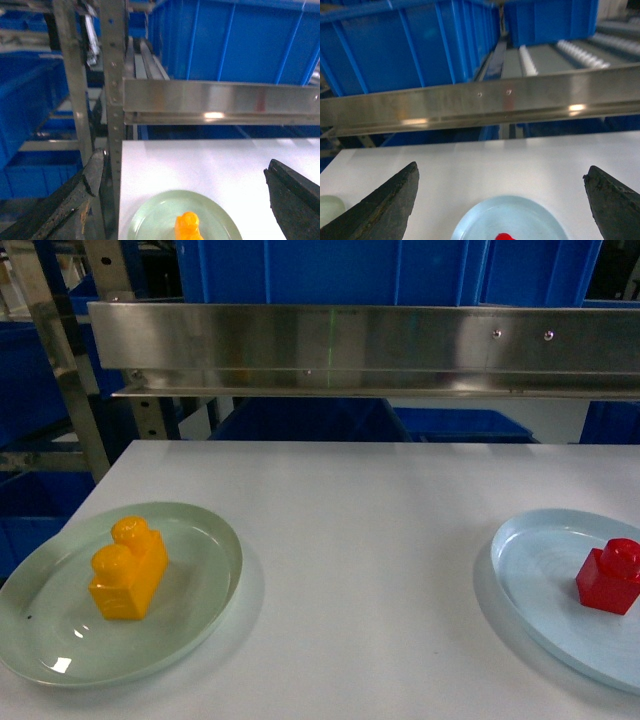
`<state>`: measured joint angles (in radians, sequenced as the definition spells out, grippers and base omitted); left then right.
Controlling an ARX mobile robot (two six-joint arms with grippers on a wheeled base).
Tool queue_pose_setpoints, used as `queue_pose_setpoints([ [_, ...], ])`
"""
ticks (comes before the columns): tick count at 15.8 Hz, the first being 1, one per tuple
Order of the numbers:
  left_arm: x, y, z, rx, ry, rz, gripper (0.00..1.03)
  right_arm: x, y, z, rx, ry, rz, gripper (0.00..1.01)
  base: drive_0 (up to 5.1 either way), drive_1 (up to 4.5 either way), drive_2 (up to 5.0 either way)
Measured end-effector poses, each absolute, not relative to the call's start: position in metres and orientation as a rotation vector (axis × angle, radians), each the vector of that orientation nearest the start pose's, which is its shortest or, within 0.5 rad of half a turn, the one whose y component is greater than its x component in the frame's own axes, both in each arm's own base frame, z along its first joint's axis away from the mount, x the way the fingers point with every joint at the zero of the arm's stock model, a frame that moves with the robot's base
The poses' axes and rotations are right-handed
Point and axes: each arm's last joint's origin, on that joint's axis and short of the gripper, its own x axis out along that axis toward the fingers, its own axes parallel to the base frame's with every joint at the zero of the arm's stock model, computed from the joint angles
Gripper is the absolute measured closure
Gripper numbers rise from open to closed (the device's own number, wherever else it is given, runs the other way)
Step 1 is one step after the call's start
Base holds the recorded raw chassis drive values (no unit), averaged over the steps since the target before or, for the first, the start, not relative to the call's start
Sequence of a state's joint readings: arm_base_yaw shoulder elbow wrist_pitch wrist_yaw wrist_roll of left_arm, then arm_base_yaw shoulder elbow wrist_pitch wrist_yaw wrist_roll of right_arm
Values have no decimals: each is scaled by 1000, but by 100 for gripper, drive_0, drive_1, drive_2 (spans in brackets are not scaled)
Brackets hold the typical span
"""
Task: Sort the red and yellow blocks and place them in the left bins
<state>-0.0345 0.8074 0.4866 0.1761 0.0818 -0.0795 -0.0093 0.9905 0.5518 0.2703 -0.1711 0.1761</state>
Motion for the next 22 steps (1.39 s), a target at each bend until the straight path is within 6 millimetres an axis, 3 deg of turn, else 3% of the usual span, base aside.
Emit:
queue_pose_setpoints([
  [2, 231, -15, 249, -98, 328, -142, 5, 267, 8, 235, 243, 363, 168, 3, 0, 0, 0],
  [3, 258, -16, 231, -96, 397, -124, 5, 289, 12, 207, 235, 454, 126, 3, 0, 0, 0],
  [4, 273, -17, 208, -53, 397, -72, 5, 296, 16, 184, 203, 504, 90, 3, 0, 0, 0],
  [5, 271, -15, 197, -30, 371, -49, 5, 291, 16, 182, 176, 488, 84, 3, 0, 0, 0],
  [6, 262, -11, 201, -19, 285, -34, 5, 290, 16, 196, 162, 420, 88, 3, 0, 0, 0],
  [8, 252, -10, 231, -15, 114, -33, 5, 291, 16, 211, 148, 362, 94, 3, 0, 0, 0],
  [11, 255, -10, 220, -14, 173, -34, 5, 290, 16, 203, 152, 408, 97, 3, 0, 0, 0],
  [14, 254, -10, 219, -14, 167, -33, 5, 288, 19, 184, 210, 511, 116, 3, 0, 0, 0],
  [17, 254, -10, 220, -14, 164, -34, 5, 296, 15, 146, 232, 767, -71, 3, 0, 0, 0],
  [18, 254, -10, 220, -14, 163, -33, 5, 300, 17, 142, 236, 785, -101, 3, 0, 0, 0],
  [20, 254, -10, 220, -14, 163, -34, 5, 313, 36, 136, 226, 797, -76, 3, 0, 0, 0],
  [22, 254, -10, 220, -14, 163, -32, 5, 313, 47, 130, 203, 811, -60, 3, 0, 0, 0],
])
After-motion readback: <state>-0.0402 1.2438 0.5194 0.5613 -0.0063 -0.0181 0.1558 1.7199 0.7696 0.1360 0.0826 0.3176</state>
